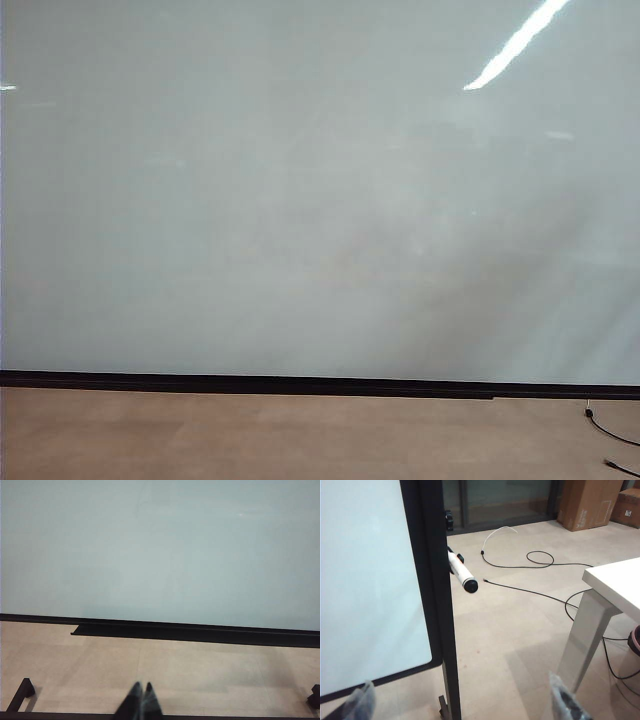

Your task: Pick up the pen on the shelf to the right of the whiteboard and write the letter Z.

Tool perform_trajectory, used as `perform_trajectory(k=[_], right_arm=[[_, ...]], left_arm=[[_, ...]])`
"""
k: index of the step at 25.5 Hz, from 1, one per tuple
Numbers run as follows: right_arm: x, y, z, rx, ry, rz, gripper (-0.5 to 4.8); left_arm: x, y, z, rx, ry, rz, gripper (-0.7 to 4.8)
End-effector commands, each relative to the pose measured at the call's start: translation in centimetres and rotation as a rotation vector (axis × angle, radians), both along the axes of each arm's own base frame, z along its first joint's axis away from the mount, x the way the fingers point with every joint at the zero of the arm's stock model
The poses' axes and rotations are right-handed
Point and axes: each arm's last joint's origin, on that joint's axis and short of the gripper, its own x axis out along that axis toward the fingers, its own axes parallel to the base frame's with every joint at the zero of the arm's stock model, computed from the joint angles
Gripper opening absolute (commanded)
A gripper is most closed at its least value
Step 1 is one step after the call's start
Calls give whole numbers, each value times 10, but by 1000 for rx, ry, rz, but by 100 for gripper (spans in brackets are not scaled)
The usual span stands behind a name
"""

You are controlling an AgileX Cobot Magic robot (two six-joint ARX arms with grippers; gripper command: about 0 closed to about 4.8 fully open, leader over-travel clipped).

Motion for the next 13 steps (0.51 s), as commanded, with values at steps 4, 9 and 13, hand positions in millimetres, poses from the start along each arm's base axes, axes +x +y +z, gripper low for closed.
perform_trajectory(k=[4, 9, 13], right_arm=[[12, -10, 4, -6, -77, 2, 479], [20, -20, 1, -29, -84, 13, 479], [25, -29, -3, -27, -94, 28, 479]], left_arm=[[0, 0, 1, 4, -8, -1, -4], [0, 0, 1, 4, -8, -1, -4], [0, 0, 1, 4, -8, -1, -4]])
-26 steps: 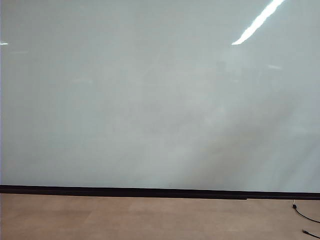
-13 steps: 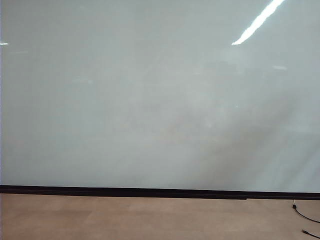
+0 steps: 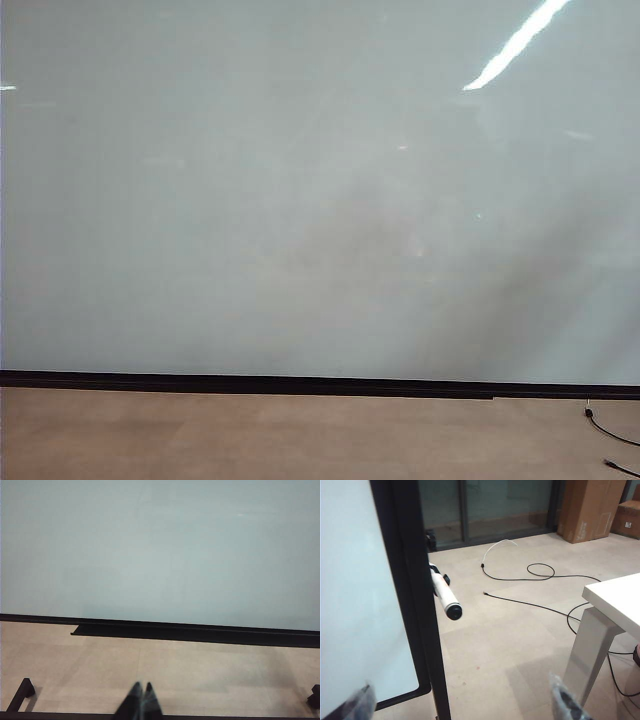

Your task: Pick up the pen on the shelf to the right of the whiteboard and write the letter Z.

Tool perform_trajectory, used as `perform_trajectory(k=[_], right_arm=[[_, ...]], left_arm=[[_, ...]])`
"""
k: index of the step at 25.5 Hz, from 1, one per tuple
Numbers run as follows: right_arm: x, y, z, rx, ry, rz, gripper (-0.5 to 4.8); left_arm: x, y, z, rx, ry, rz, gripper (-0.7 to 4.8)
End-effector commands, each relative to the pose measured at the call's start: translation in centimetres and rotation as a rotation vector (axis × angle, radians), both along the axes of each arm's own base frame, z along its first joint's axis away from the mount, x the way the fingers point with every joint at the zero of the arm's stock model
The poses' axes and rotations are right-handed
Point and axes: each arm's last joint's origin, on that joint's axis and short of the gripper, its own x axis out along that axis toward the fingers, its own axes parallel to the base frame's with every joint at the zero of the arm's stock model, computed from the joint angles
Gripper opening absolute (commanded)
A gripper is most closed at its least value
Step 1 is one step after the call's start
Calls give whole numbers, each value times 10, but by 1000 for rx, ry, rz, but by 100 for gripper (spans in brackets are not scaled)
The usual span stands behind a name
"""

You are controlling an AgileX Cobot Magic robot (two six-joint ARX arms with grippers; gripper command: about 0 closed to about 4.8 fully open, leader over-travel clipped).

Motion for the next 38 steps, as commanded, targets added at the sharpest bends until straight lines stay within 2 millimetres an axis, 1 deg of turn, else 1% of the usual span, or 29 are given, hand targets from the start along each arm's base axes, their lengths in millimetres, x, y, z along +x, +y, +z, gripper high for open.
perform_trajectory(k=[1, 4, 9, 18, 19, 20, 23, 27, 31, 38], right_arm=[[3, -4, 4, -21, -54, 21, 479], [6, -8, 5, -75, -70, 43, 479], [9, -19, 0, -79, -86, 94, 479], [15, -28, -4, -113, -150, 151, 479], [16, -29, -4, -120, -162, 155, 459], [17, -32, -5, -133, -181, 161, 424], [18, -36, -8, -156, -213, 173, 416], [26, -40, -17, -132, -175, 182, 417], [36, -45, -19, -128, -162, 217, 417], [60, -55, -25, -119, -137, 286, 417]], left_arm=[[0, 0, 1, 4, -8, -1, -4], [0, 0, 1, 4, -8, -1, -4], [0, 0, 1, 4, -8, -1, -4], [0, 0, 1, 4, -8, -1, -4], [0, 0, 1, 4, -8, -1, -4], [0, 0, 1, 4, -8, -1, -4], [0, 0, 1, 4, -8, -1, -5], [0, 0, 1, 4, -8, -1, -5], [0, 0, 1, 4, -8, -1, -4], [0, 0, 1, 4, -8, -1, -4]])
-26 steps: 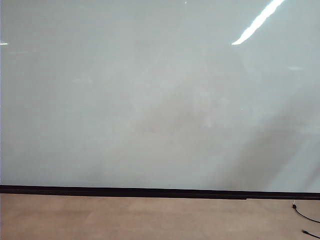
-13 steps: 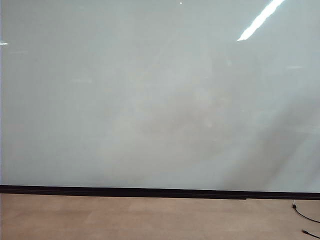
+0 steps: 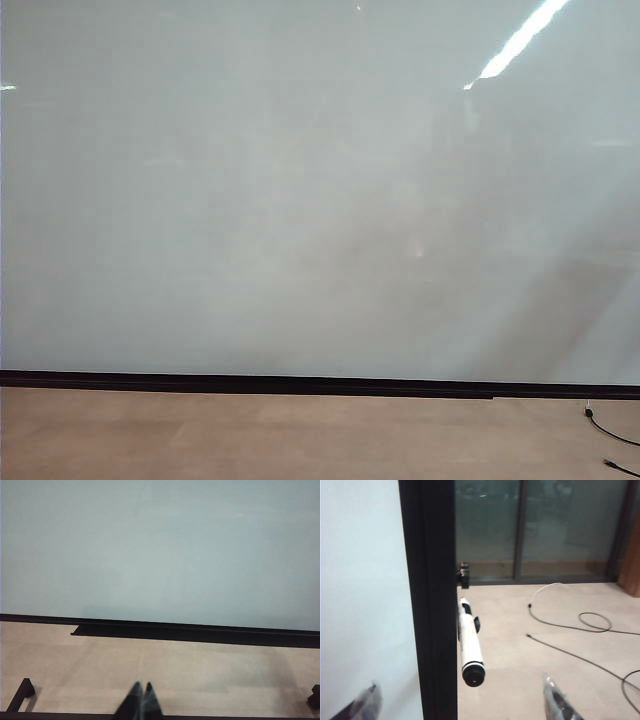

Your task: Pick up the pen on the shelf to the right of the whiteboard and write the letter Z.

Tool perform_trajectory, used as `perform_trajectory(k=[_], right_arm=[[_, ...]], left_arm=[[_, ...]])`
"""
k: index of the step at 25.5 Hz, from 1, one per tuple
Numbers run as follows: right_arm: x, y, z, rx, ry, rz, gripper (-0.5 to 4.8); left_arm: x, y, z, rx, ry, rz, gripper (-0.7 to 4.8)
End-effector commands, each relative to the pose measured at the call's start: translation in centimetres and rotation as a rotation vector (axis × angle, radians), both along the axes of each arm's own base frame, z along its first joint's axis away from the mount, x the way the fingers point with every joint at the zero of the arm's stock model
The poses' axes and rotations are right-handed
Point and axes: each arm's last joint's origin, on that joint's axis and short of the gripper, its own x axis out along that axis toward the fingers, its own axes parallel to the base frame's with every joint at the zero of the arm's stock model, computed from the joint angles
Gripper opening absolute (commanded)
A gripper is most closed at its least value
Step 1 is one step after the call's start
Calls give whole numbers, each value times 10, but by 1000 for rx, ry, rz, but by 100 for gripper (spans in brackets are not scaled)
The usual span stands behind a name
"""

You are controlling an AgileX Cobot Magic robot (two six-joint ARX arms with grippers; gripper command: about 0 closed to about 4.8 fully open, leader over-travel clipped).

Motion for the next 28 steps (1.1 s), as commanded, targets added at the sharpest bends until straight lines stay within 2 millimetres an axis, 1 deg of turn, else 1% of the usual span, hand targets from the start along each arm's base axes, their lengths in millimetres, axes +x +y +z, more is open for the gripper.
perform_trajectory(k=[1, 6, 8, 16, 17, 20, 23, 25, 28], right_arm=[[10, -4, 0, -11, -10, 36, 417], [23, -11, -2, -14, -6, 46, 417], [30, -16, -3, -23, -6, 60, 417], [47, -32, -7, -29, -7, 133, 417], [52, -35, -8, -34, -10, 180, 417], [59, -39, -9, -40, -15, 229, 417], [63, -41, -10, -40, -16, 225, 412], [64, -42, -9, -44, -20, 221, 386], [65, -45, -9, -46, -22, 214, 384]], left_arm=[[0, 0, 1, 4, -7, -1, -4], [0, 0, 1, 4, -7, -1, -4], [0, 0, 1, 4, -7, -1, -5], [0, 0, 1, 4, -7, -1, -4], [0, 0, 1, 4, -7, -1, -5], [0, 0, 1, 4, -7, -2, -4], [0, 0, 1, 4, -7, -1, -4], [0, 0, 1, 4, -7, -1, -5], [0, 0, 1, 4, -7, -1, -4]])
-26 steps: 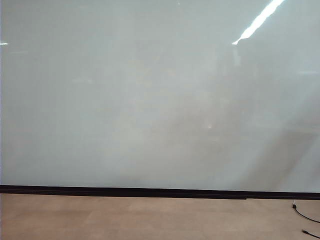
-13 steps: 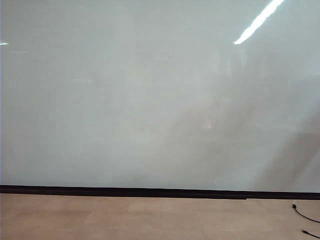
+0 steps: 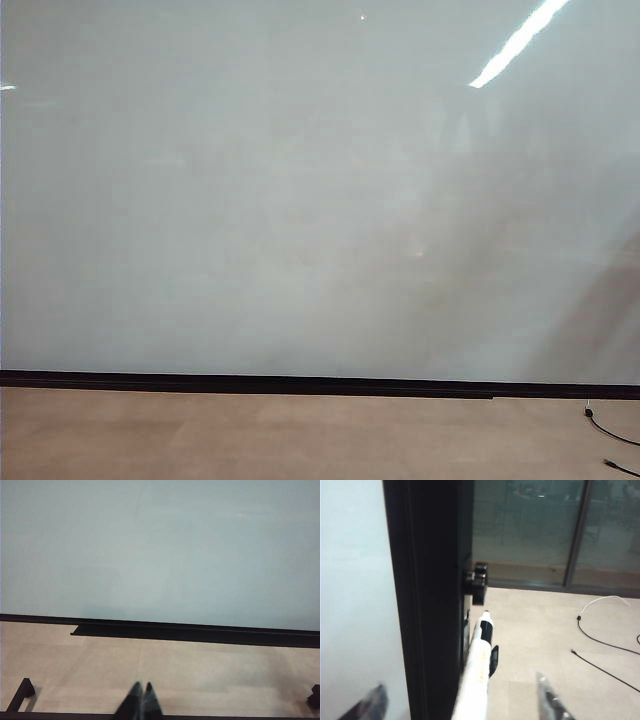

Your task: Pick up the pen on the shelf to the right of the whiteboard and write the letter Z.

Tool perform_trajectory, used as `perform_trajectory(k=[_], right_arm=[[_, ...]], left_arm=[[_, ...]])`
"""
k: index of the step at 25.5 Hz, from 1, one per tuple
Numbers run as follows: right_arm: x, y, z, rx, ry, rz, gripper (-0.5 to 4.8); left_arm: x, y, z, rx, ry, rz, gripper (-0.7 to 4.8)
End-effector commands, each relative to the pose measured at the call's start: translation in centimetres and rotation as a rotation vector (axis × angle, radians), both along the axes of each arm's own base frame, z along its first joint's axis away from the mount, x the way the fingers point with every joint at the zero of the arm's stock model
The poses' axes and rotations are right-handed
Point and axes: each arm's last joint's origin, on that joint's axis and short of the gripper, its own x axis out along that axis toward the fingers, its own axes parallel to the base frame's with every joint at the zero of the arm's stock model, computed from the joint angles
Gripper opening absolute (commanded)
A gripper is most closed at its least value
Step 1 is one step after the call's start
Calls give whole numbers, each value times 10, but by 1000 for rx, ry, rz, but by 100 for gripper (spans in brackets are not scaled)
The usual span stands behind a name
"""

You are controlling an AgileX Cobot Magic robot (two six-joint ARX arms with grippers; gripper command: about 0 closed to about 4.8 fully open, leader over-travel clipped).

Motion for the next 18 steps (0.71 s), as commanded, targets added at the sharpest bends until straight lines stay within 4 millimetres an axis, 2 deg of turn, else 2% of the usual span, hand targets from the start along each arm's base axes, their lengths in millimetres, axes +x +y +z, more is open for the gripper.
perform_trajectory(k=[1, 9, 18], right_arm=[[2, -5, 4, -14, -25, -9, 384], [3, -8, 4, 4, -23, -55, 367], [14, -10, -7, 141, 3, 30, 368]], left_arm=[[0, 0, 1, 4, -7, -1, -5], [0, 0, 1, 4, -7, -1, -4], [0, 0, 1, 4, -7, -1, -4]])
